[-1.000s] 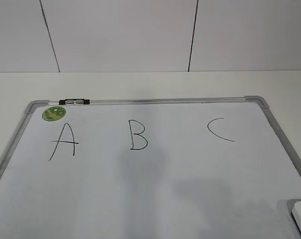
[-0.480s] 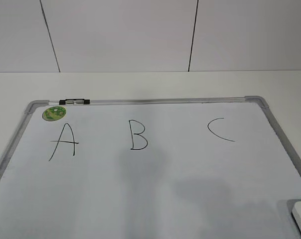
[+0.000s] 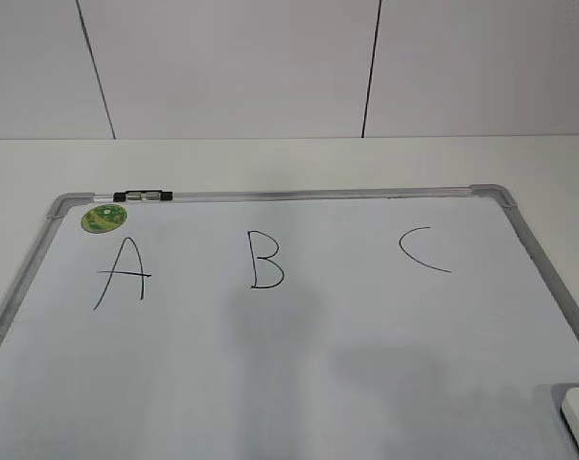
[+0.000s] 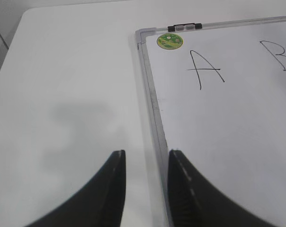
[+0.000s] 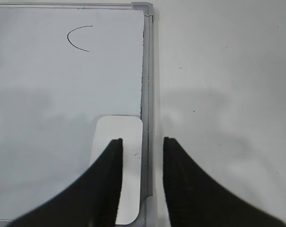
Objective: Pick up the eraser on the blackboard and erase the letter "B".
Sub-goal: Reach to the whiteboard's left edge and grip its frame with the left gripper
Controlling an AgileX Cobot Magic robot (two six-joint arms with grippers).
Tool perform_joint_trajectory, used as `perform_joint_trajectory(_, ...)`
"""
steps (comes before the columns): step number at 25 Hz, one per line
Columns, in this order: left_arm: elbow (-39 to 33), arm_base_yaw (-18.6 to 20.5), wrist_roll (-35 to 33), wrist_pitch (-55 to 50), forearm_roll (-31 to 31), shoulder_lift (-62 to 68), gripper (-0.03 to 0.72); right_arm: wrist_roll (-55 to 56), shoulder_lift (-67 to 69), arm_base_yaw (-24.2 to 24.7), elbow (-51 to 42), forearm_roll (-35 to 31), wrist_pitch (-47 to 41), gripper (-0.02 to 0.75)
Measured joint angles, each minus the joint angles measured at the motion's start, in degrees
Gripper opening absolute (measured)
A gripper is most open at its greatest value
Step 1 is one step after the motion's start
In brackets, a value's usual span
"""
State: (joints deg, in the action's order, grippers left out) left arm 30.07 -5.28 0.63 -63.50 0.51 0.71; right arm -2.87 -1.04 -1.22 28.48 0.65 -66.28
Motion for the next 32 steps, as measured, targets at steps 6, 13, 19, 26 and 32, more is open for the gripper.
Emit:
perform_joint_trajectory(6,0.0,0.0,0.0,0.0,0.0,0.0,0.237,0.0,0.0,0.0,0.0,0.0,0.0,0.333)
perform_joint_trajectory(13,0.0,0.0,0.0,0.0,0.0,0.0,0.237,0.0,0.0,0.0,0.0,-0.2,0.0,0.414)
perform_joint_trajectory(19,0.0,0.0,0.0,0.0,0.0,0.0,0.238,0.0,0.0,0.0,0.1,-0.2,-0.1,0.419)
perform_joint_trajectory(26,0.0,0.0,0.0,0.0,0.0,0.0,0.238,0.0,5.8,0.0,3.0,-1.9,-3.3,0.425)
perform_joint_trajectory(32,0.0,0.0,0.0,0.0,0.0,3.2,0.238,2.3,12.5,0.0,7.7,-5.0,-4.8,0.593)
